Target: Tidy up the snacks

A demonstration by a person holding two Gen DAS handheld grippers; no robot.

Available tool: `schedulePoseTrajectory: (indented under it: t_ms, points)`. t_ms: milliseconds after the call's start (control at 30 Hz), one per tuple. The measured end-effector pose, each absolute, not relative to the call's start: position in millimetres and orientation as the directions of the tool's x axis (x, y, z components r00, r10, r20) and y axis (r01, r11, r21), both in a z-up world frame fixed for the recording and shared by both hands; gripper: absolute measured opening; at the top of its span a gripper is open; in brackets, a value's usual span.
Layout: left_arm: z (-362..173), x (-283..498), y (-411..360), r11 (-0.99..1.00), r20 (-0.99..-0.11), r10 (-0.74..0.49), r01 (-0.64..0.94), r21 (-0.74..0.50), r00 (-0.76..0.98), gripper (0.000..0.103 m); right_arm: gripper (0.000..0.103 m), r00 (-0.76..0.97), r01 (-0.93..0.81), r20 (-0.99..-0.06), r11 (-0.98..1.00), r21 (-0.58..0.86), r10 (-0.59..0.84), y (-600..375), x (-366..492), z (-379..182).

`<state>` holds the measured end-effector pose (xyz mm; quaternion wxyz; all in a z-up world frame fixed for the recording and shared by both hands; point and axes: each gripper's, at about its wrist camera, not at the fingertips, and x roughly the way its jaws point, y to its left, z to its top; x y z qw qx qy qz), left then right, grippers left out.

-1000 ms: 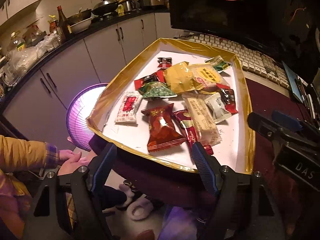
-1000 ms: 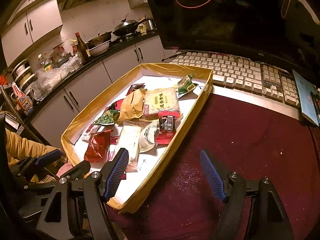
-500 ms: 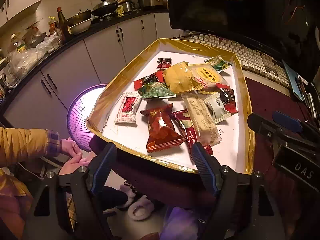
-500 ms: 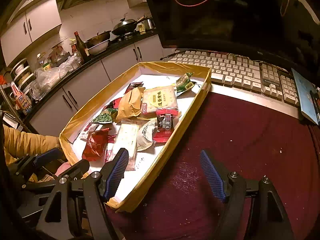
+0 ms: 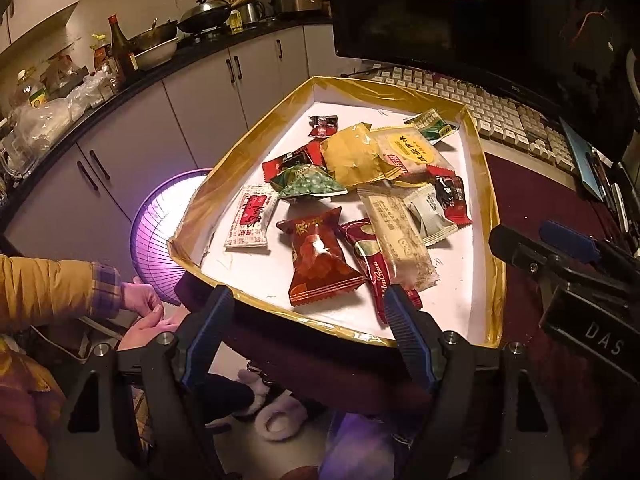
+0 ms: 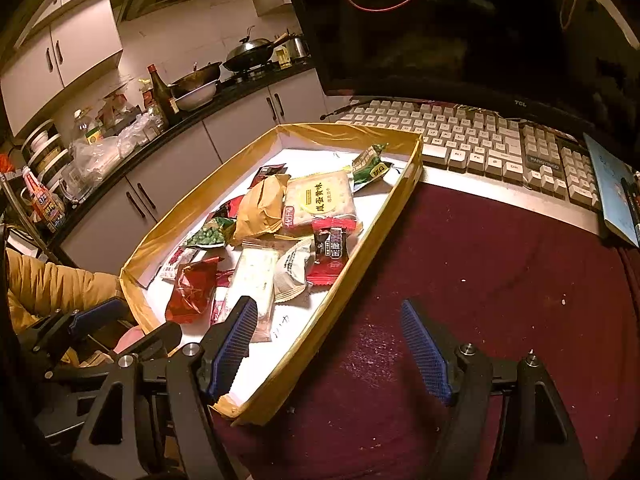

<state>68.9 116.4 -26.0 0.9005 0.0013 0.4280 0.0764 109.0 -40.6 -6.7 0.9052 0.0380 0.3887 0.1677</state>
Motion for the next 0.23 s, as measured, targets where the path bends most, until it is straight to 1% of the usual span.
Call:
schedulePoseTrajectory:
  t_ms: [233]
  points:
    - [-25.8, 68.3, 114.0, 0.991, -0.767, 0.123, -0.115, 0.065, 0.629, 0.077, 0.076, 0.641, -0.275, -0.69, 0.94, 0.204, 0.337, -41.3, 108.4, -6.3]
